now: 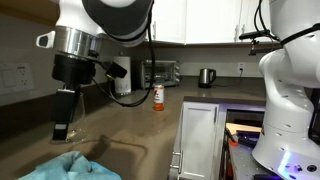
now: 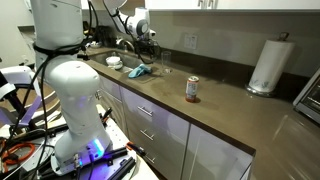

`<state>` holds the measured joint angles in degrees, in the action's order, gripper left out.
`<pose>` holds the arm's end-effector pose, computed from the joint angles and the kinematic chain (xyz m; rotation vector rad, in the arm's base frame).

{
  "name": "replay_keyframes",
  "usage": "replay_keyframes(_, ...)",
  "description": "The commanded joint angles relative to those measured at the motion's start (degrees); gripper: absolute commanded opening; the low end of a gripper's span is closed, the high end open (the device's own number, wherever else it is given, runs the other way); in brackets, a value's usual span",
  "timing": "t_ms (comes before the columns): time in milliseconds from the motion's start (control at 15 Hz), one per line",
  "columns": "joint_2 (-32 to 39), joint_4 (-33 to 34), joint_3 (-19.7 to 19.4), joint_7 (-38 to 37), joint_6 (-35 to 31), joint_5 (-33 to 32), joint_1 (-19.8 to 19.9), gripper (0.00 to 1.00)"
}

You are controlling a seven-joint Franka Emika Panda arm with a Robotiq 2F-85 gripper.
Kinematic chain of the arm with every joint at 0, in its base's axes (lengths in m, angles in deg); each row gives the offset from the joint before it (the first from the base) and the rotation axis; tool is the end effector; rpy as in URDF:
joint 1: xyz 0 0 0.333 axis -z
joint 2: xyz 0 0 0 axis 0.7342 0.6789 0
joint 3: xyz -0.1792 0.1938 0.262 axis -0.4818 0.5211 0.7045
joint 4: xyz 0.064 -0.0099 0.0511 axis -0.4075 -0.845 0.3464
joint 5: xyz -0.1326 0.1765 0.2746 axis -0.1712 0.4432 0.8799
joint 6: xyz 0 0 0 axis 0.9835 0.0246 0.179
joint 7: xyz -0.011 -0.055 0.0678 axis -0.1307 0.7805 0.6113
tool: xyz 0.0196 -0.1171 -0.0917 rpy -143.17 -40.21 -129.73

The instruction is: Use the towel to wipe the counter

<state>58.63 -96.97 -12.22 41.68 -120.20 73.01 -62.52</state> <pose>0.5103 0.3131 0.3919 -2.7256 -1.2046 -0.3518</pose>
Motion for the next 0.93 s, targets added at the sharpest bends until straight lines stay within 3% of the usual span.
replay_keyframes(0, 3.45, 3.14, 0.6, -2.88, 2.76, -1.27, -0.68, 1.0)
replay_keyframes(467, 8.31, 8.51, -0.91, -8.07, 10.42, -3.18, -1.6, 1.0)
replay_keyframes(867, 12.61, 13.85, -0.35, -7.08, 13.6, -2.64, -1.59, 1.0)
